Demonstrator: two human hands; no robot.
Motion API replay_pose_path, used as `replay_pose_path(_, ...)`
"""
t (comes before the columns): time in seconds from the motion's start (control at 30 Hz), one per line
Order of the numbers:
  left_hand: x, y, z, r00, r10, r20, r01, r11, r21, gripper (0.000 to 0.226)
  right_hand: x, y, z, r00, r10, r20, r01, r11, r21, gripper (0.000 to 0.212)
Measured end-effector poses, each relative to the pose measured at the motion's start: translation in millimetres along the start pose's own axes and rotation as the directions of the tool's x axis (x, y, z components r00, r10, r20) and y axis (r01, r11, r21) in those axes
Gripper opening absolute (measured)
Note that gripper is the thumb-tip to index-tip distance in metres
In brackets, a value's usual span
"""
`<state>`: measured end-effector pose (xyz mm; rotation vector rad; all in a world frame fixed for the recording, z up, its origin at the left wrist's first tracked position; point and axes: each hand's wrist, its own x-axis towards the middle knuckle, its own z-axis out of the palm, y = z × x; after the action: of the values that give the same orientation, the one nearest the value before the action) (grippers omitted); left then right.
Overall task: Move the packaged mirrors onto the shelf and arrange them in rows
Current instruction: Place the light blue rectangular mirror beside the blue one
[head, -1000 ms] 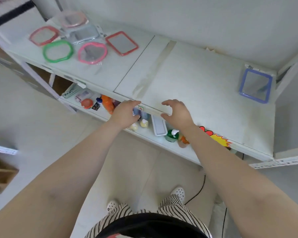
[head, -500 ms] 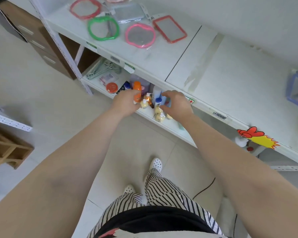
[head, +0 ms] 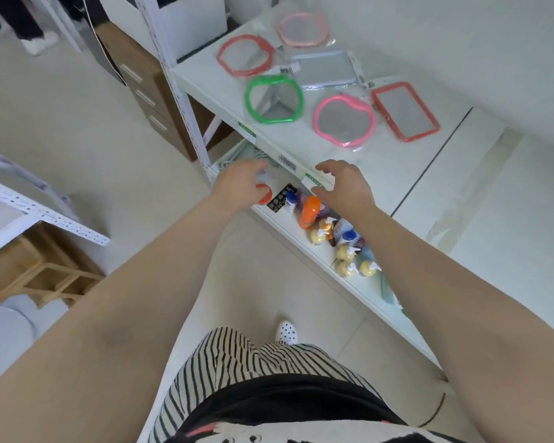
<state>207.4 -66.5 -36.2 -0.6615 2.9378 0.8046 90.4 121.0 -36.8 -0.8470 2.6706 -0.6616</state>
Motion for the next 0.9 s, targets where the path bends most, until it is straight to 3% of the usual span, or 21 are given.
replay_pose_path(0.3, 83, -71, -55, 0.999, 0.041, 0.013, -0.041, 0.999, 0.014, 0.05, 93, -60, 21, 1.0, 0.006, -0.03, -0.007, 1.0, -0.006, 0.047)
replay_pose_path(0.57, 163, -138, -113, 0.981, 0.174, 0.088, -0.174, 0.985, -0.008, 0.056, 151, -125, 48, 0.978, 0.157, -0.139, -0.155, 0.988, 0.024, 0.048)
replay_pose_path(0.9, 258, -143, -139, 0.933, 0.334, 0.138, -0.341, 0.94, 0.031, 0.053, 207, -143, 35, 0.92, 0.322, -0.223, -0.325, 0.945, 0.021, 0.048)
